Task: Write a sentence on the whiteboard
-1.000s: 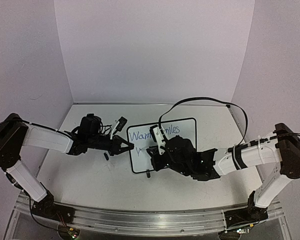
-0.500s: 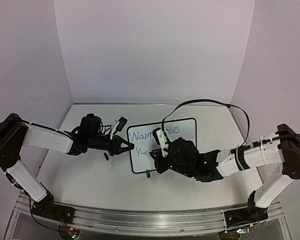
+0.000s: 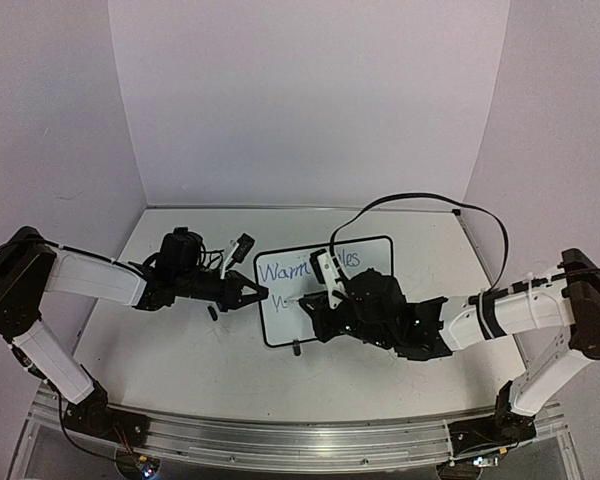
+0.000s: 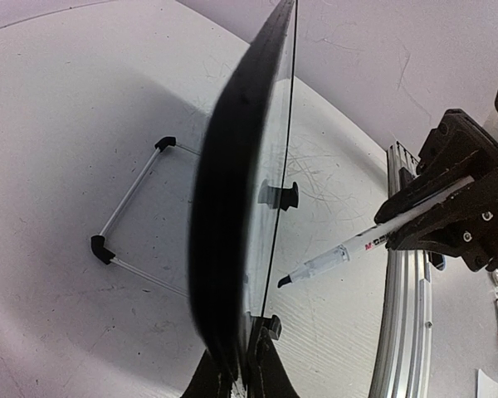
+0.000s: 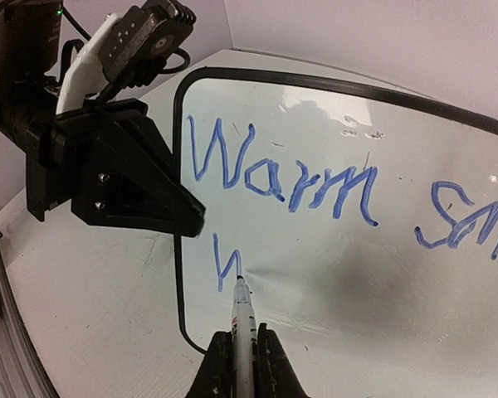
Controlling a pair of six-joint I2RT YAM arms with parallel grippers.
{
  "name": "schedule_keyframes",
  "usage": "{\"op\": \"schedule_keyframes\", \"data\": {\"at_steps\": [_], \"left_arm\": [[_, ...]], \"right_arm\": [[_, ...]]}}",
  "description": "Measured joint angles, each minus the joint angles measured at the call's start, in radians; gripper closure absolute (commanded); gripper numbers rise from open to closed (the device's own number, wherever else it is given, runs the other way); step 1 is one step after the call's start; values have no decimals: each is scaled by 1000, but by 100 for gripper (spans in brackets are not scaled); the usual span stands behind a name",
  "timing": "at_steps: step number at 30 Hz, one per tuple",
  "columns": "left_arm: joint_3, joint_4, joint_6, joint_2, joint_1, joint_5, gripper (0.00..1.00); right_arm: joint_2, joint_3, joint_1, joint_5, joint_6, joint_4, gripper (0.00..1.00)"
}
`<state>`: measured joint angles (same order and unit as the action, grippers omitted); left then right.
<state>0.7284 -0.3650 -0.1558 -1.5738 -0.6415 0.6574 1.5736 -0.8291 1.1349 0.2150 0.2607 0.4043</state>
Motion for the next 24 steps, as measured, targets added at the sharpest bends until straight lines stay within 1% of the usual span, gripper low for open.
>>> {"op": "schedule_keyframes", "data": {"at_steps": [9, 24], "left_arm": [[0, 0, 0, 0, 0, 1, 100], [0, 0, 0, 0, 0, -2, 100]], "right_arm": [[5, 0, -15, 24, 26, -5, 100], [20, 0, -18, -1, 31, -2, 100]]}}
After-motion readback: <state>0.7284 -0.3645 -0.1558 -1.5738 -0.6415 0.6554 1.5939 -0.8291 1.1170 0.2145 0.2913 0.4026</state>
